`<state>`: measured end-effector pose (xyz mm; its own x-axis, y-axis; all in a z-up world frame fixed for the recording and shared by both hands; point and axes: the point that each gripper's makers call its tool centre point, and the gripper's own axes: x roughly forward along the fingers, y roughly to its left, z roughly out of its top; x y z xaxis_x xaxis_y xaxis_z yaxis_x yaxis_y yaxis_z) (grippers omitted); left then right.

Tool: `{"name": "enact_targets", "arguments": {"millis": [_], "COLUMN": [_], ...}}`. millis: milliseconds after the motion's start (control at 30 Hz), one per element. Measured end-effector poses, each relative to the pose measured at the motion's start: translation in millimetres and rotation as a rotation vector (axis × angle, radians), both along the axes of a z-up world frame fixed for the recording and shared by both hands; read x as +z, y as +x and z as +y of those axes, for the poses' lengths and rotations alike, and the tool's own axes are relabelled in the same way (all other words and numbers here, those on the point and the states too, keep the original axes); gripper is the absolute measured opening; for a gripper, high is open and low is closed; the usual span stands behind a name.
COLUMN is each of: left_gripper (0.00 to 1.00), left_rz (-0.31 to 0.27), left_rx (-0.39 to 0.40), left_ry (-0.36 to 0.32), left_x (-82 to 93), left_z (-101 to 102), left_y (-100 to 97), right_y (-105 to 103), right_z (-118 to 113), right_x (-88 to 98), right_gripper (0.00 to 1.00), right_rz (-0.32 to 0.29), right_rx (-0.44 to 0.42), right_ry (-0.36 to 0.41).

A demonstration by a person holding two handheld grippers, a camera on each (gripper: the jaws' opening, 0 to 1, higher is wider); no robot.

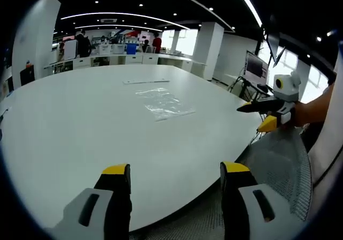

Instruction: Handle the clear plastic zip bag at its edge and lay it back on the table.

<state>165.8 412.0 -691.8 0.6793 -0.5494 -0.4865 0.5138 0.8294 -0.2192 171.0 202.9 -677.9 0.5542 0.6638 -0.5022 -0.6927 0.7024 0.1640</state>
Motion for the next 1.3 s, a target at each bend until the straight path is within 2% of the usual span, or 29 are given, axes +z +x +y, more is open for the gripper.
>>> {"name": "enact_targets", "arguments": {"millis": [1300], "left_gripper": [0.65], "left_rz": [-0.008], "left_rx": [0.005], "left_ry": [-0.002], "left_x": [3.4], "left_z": [-1.2], "left_y": [-0.1], "right_y": [-0.4], "right_z": [0.5], "right_x": [0.2], "right_gripper": [0.78], "right_rz": [-0.002], "right_rx": [0.004], "right_ry": [-0.007]}}
